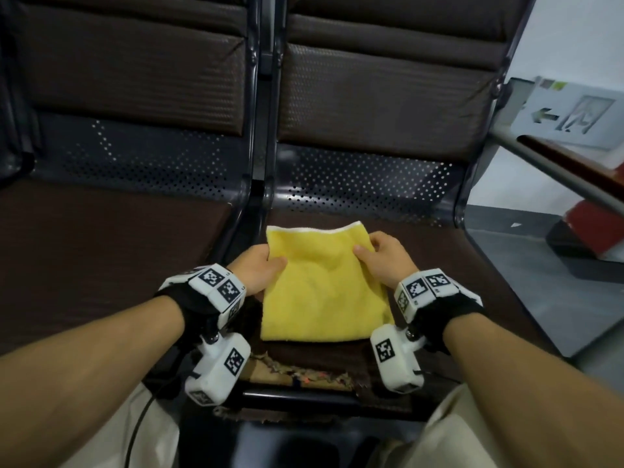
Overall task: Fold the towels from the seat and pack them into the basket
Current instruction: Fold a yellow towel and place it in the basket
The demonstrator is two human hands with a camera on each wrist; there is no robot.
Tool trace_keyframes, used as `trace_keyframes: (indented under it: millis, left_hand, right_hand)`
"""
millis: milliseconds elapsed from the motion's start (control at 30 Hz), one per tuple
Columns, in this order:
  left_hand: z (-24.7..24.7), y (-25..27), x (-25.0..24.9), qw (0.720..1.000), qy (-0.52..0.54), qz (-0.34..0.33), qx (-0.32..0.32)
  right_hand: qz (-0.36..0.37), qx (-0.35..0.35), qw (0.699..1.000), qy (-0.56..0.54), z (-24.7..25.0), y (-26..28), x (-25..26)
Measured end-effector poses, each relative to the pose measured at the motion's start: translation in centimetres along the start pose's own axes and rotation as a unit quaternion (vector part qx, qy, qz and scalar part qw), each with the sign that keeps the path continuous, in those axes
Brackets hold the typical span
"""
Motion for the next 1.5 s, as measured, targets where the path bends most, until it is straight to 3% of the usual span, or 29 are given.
trace_keyframes:
  millis: [100, 167, 300, 367, 433, 500, 567, 633, 700, 767, 833, 900, 1033, 1133, 1233, 1367, 1500]
  left_hand:
    - [-0.7, -0.8, 0.6, 0.996, -0.083, 0.033, 0.014]
    - [-0.7, -1.0, 0.6, 0.993, -0.106, 0.044, 0.010]
    - [-0.4, -0.9, 0.5, 0.986, -0.141, 0.084, -0.017]
    - [-0.4, -0.5, 0.5, 0.982, -0.161, 0.094, -0.027]
    - [-0.1, 0.4, -0.3, 0.974, -0.209, 0.051, -0.069]
    - [-0.5, 1.6, -2.4, 0.949, -0.279, -0.086, -0.118]
    - [-2.6, 2.8, -4.1, 0.929, -0.302, -0.204, -0.068]
    - [-5.1, 3.3, -3.7, 0.928, -0.316, -0.191, 0.042]
    - [-6.5, 3.7, -2.4, 0.907, -0.378, -0.153, 0.105]
    - [-6.6, 4.3, -2.2, 0.867, -0.458, -0.165, 0.103]
    - [-6.2, 4.9, -2.4, 0.849, -0.487, -0.190, 0.079]
    - [-5.2, 5.4, -2.6, 0.863, -0.466, -0.186, 0.061]
    - [-3.5, 6.2, -2.7, 0.904, -0.394, -0.143, 0.085]
    - [-2.1, 5.7, -3.4, 0.916, -0.364, -0.139, 0.090]
    - [-1.2, 4.3, -3.3, 0.927, -0.329, -0.111, 0.143]
    - [-0.1, 2.2, -2.3, 0.947, -0.269, -0.079, 0.154]
    - [-0.2, 0.1, -1.5, 0.953, -0.260, -0.079, 0.132]
  right_hand:
    - [-0.056, 0.058, 0.994, 0.072, -1.3, -0.2, -1.3]
    - [-0.056, 0.087, 0.984, 0.142, -2.0, 0.1, -1.4]
    - [0.115, 0.043, 0.967, 0.223, -1.2, 1.7, 1.7]
    - [0.174, 0.123, 0.949, 0.234, -2.2, 3.1, 2.3]
    - [0.157, 0.229, 0.919, 0.280, -3.8, 4.3, 1.0]
    - [0.127, 0.272, 0.898, 0.321, -4.5, 4.9, -0.4]
    - [0.131, 0.274, 0.886, 0.352, -4.8, 5.6, -0.9]
    - [0.154, 0.250, 0.882, 0.369, -4.9, 6.1, -0.7]
    - [0.187, 0.210, 0.891, 0.358, -4.6, 6.6, 0.3]
    - [0.193, 0.189, 0.905, 0.329, -3.8, 7.3, 1.0]
    - [0.188, 0.183, 0.913, 0.311, -3.0, 7.9, 1.5]
    - [0.180, 0.183, 0.919, 0.298, -2.5, 8.4, 1.6]
    - [0.154, 0.214, 0.930, 0.257, -1.7, 9.2, 1.4]
    - [0.140, 0.254, 0.937, 0.195, -1.2, 9.5, 1.1]
    - [0.122, 0.270, 0.948, 0.117, -1.2, 8.7, 0.8]
    - [0.033, 0.256, 0.965, -0.038, -1.6, 6.2, -0.3]
    - [-0.056, 0.238, 0.970, -0.003, -2.1, 3.8, -1.7]
Point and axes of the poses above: each hand's wrist, its own y-axis away from the middle knuckle, its own z-axis out of the back of the hand, x = y × z, the point moved 7 cm from there along -y, towards the middle knuckle, and after that the axes turned 6 degrees about x, right-handed, at the moved point
